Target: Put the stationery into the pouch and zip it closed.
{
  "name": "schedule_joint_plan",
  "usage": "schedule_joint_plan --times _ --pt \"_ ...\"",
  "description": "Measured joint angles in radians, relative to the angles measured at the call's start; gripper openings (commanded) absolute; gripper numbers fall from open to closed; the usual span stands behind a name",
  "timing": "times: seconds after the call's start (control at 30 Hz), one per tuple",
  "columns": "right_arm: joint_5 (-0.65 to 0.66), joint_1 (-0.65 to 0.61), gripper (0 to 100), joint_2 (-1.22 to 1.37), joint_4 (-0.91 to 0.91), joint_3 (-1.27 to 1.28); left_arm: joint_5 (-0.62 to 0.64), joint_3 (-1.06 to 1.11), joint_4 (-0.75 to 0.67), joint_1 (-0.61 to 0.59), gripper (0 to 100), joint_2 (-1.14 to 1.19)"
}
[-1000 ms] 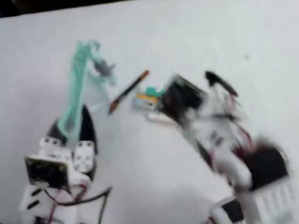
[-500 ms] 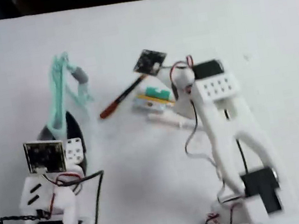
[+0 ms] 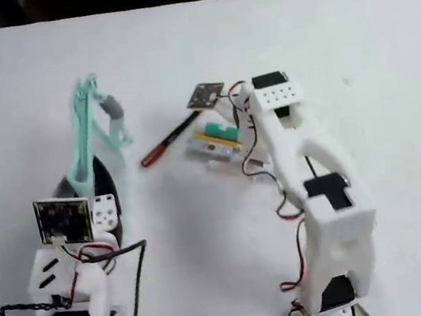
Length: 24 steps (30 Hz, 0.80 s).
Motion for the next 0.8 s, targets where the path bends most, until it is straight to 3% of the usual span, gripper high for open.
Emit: schedule_joint_plan --times 0.1,0.2,0.47,0.8 --pt "0.002 0.002 15.2 0.081 0.002 -0.078 0.0 0.0 0.0 0.002 2 0.0" --pt "0.002 0.0 1.9 0.138 0.003 -0.141 -0.002 0.0 0.0 0.006 2 0.0" --pt "0.0 0.002 1.8 0.175 0.054 -0.196 -0.005 -0.049 0.058 0.184 2 0.009" --pt "0.112 0.04 1.8 -0.126 0.364 -0.186 -0.002 -0.117 0.058 0.213 2 0.011"
